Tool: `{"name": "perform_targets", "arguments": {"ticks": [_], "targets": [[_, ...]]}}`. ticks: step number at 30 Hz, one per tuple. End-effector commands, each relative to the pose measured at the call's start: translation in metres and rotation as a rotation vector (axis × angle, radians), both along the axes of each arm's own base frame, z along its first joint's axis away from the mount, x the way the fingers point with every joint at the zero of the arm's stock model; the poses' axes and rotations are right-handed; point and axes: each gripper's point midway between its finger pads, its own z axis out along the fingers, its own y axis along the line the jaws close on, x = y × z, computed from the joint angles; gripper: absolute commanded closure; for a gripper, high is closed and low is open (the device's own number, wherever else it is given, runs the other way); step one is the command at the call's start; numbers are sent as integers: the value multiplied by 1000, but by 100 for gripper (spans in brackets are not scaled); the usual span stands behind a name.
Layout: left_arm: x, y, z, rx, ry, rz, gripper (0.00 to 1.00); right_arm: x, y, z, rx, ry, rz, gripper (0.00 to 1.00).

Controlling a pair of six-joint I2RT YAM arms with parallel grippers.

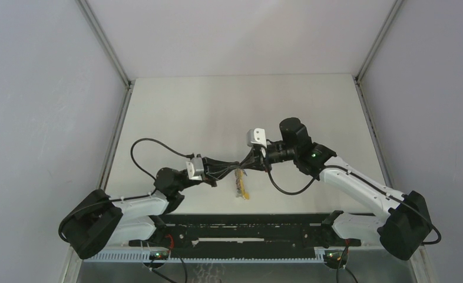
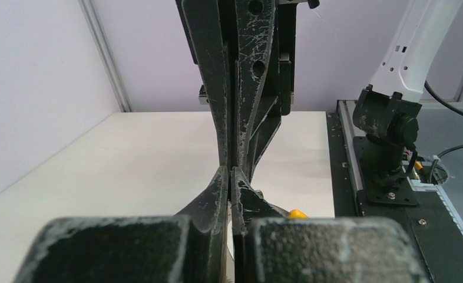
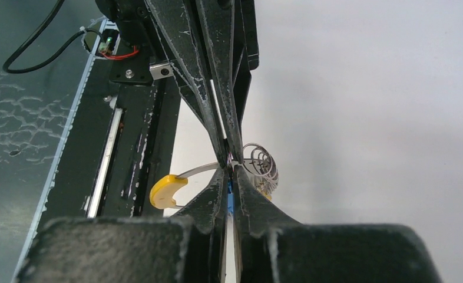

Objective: Put the keys on the keyring

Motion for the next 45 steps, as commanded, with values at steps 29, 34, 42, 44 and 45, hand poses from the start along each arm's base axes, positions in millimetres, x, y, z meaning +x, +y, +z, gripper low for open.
{"name": "perform_targets", "arguments": {"ticks": [29, 34, 42, 44, 45], "targets": [[25, 0, -20, 37, 43, 96, 46, 26, -49, -20, -978, -183, -228, 100], [27, -10, -25, 32, 48, 67, 48, 20, -41, -19, -935, -183, -181, 100], [26, -25, -21, 40, 0, 27, 57, 17, -34, -17, -876, -195, -133, 100], [24, -28, -22, 49, -6, 6, 61, 17, -33, -16, -859, -201, -127, 100], [23, -30, -22, 51, -10, -5, 63, 17, -32, -15, -852, -206, -123, 100]]}}
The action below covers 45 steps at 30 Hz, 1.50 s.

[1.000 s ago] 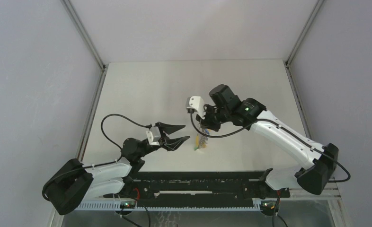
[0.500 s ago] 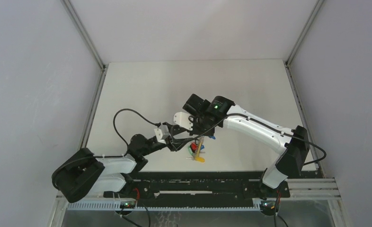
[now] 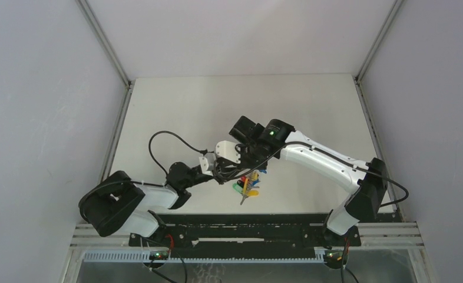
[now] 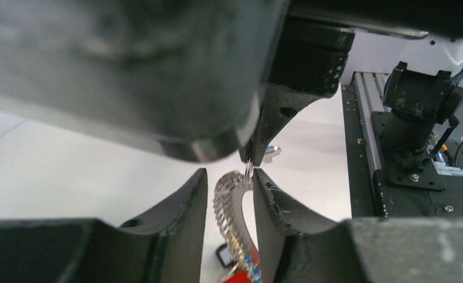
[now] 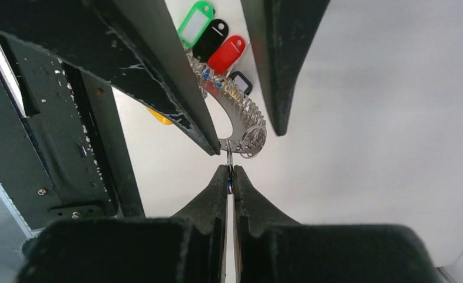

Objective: Put the keys on the keyring

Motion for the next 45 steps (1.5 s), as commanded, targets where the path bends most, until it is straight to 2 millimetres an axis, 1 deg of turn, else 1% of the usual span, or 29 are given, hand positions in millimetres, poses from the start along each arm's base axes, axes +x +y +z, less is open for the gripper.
{"name": "perform_targets", "arguments": {"ticks": [1, 4, 6, 9, 11, 17, 20, 24, 27, 33, 39, 41, 45], "targets": [[-3, -12, 26, -45, -109, -56, 65, 3, 13, 25, 128, -56, 47, 100], [-4, -14, 23, -36, -115, -64, 71, 4, 13, 26, 138, -60, 54, 100], [-4, -15, 21, -29, -119, -72, 72, 4, 14, 28, 149, -62, 62, 100], [-5, -17, 17, -18, -116, -86, 72, 4, 15, 30, 162, -64, 65, 100], [-7, -18, 14, -9, -114, -99, 69, 4, 14, 30, 169, -66, 66, 100], [-8, -22, 10, -1, -108, -122, 67, 3, 16, 32, 183, -60, 71, 100], [-5, -17, 8, 2, -115, -86, 66, 6, 13, 34, 195, -69, 55, 100], [-1, -7, 13, -7, -148, -18, 64, 10, 9, 39, 226, -82, 37, 100], [-1, -4, 17, -15, -157, -8, 62, 10, 8, 41, 237, -89, 39, 100], [-1, 1, 19, -20, -167, 13, 60, 10, 3, 37, 232, -89, 24, 100], [-9, -2, 31, -45, -182, -35, 60, 9, 6, 35, 236, -85, 36, 100], [-11, -5, 33, -46, -183, -59, 61, 8, 8, 34, 236, -85, 41, 100], [-14, -12, 28, -35, -160, -102, 63, 8, 9, 34, 239, -83, 45, 100]]}}
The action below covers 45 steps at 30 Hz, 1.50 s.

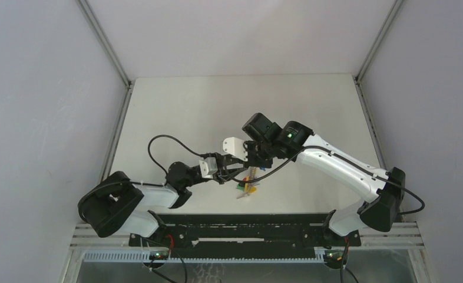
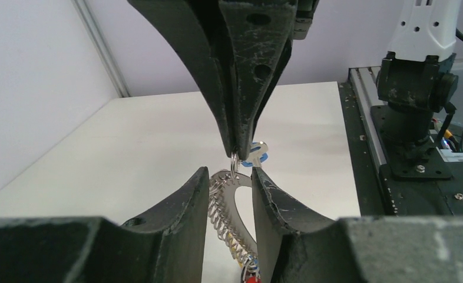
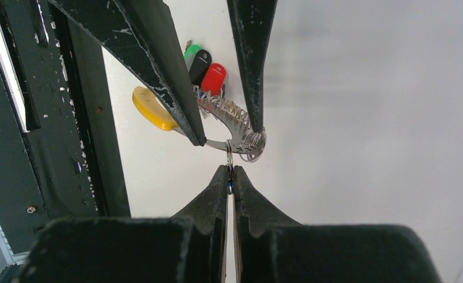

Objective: Put the keys on the keyring

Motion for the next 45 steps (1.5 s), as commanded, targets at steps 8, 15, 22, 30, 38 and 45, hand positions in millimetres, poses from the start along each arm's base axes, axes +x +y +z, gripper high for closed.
{"name": "perform_targets", "arguments": {"ticks": [8, 15, 22, 30, 38, 45], "targets": [[-4, -12, 11, -22, -12, -66, 66, 1, 17, 16, 96, -36, 39, 100], [0, -6, 19, -44, -35, -21, 66, -1, 15, 11, 76, -26, 43, 100], [-1, -5, 25, -54, -48, -25, 72, -3, 17, 9, 71, -26, 55, 100], [-3, -12, 22, -44, -27, -66, 74, -3, 19, 9, 69, -27, 61, 100], [-5, -14, 26, -51, -26, -82, 78, -6, 22, 8, 66, -22, 78, 100], [-5, -17, 19, -35, -5, -96, 79, -6, 24, 11, 73, -30, 81, 100]]}}
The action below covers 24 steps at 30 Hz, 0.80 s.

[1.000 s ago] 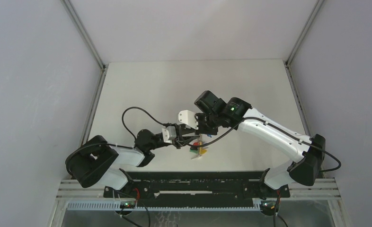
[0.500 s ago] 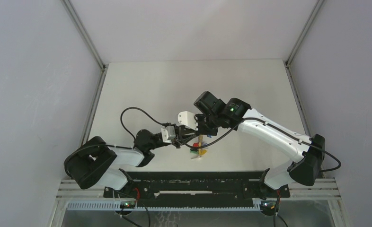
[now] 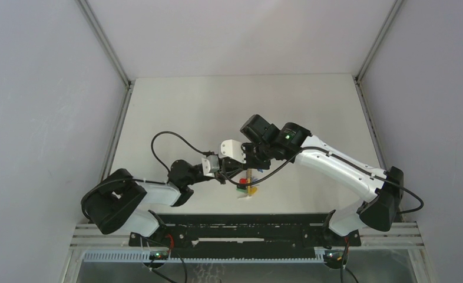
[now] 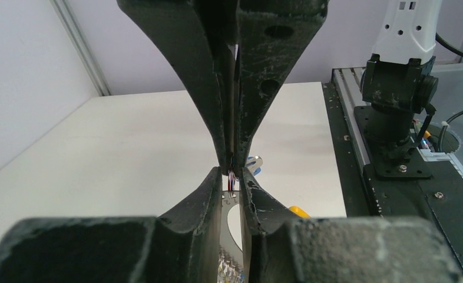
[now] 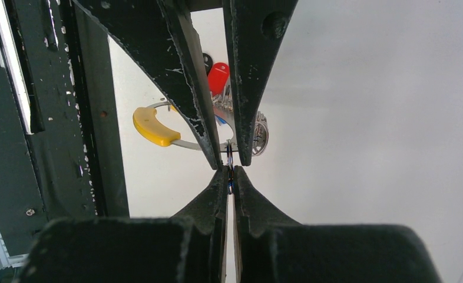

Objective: Put the keys on the keyring

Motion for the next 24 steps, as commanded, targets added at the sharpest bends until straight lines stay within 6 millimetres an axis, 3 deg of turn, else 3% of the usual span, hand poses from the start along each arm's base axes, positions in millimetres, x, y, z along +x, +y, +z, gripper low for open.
{"name": "perform_targets", "arguments": {"ticks": [1, 5, 10, 17, 22, 24], "targets": [[1, -8, 19, -42, -34, -29, 79, 2, 12, 14, 58, -37, 25, 100], [5, -9, 11, -27, -19, -15, 78, 1, 12, 16, 62, -39, 25, 100], [4, -9, 15, -35, -28, -17, 80, 0, 13, 16, 65, -39, 31, 100], [-1, -7, 24, -52, -43, -36, 99, -2, 15, 12, 52, -31, 36, 100], [8, 0, 26, -71, -28, 41, 100, -2, 13, 12, 46, -38, 10, 100], [10, 3, 26, -77, -24, 61, 100, 0, 10, 15, 66, -44, -28, 93]]}}
